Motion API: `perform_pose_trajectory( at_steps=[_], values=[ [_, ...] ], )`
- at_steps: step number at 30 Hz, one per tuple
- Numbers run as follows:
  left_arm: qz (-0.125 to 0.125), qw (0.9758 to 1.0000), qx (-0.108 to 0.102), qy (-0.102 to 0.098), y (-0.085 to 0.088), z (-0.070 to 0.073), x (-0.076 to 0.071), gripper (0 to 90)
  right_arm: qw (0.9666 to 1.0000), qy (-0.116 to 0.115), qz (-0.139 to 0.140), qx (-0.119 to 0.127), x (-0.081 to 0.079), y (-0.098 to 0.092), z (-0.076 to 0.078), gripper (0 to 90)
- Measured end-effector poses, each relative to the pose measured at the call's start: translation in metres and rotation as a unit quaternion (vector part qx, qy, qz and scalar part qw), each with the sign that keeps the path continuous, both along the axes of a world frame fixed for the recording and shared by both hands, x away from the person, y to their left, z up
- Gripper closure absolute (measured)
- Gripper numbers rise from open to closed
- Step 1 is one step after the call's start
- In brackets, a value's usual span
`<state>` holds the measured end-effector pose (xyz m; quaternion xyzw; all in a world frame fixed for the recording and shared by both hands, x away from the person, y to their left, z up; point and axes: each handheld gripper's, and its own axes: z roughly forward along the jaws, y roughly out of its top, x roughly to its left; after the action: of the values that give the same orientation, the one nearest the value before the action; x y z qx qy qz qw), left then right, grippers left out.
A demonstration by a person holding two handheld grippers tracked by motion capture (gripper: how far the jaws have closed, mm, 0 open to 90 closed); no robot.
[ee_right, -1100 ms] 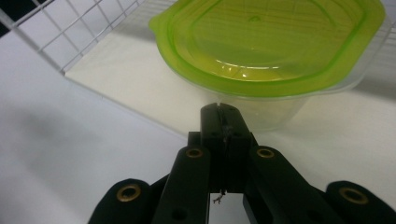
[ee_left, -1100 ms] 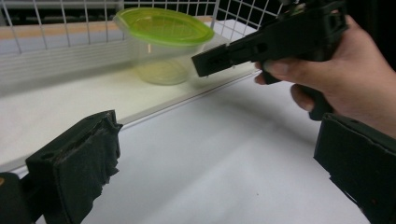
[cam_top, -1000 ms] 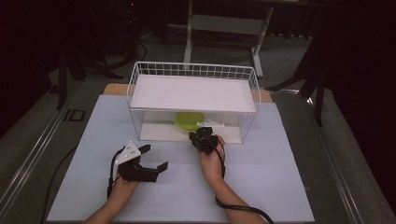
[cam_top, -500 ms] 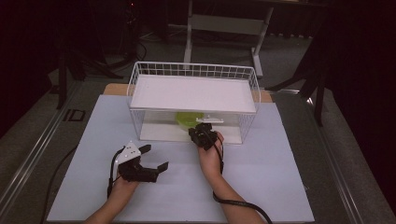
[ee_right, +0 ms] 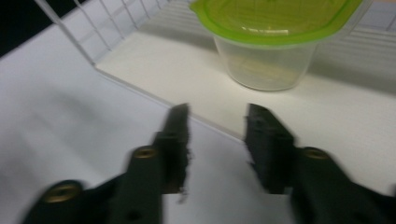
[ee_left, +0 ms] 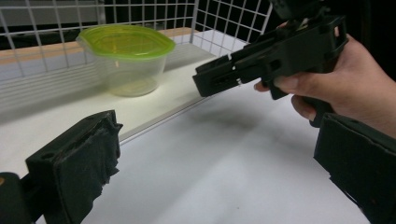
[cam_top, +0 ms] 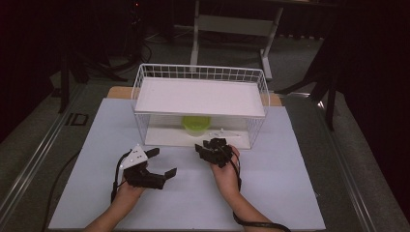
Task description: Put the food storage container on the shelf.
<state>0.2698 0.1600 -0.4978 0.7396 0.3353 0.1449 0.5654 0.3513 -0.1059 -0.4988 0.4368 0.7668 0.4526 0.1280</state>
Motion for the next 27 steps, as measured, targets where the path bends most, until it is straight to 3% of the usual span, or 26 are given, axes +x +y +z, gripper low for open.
perform_pose_trajectory(
  at_steps=[6,10,21,27],
  values=[
    [-0.003,1.0000,-0.005,0.006,0.000,0.002,-0.001,1.1,0.9989,-0.011,0.025,0.038,-0.016,-0.010,0.010,29.3],
    [-0.006,0.9999,-0.005,0.009,0.001,0.003,-0.002,1.1,0.9979,-0.017,0.037,0.050,-0.023,-0.016,0.011,21.7],
    [-0.016,0.9997,-0.005,0.020,0.004,0.001,-0.007,1.1,0.9979,-0.028,0.049,0.032,-0.038,-0.031,0.009,19.6],
    [-0.017,0.9995,-0.006,0.024,0.011,0.002,-0.012,1.1,0.9972,-0.045,0.059,0.010,-0.051,-0.039,0.012,19.6]
  ],
)
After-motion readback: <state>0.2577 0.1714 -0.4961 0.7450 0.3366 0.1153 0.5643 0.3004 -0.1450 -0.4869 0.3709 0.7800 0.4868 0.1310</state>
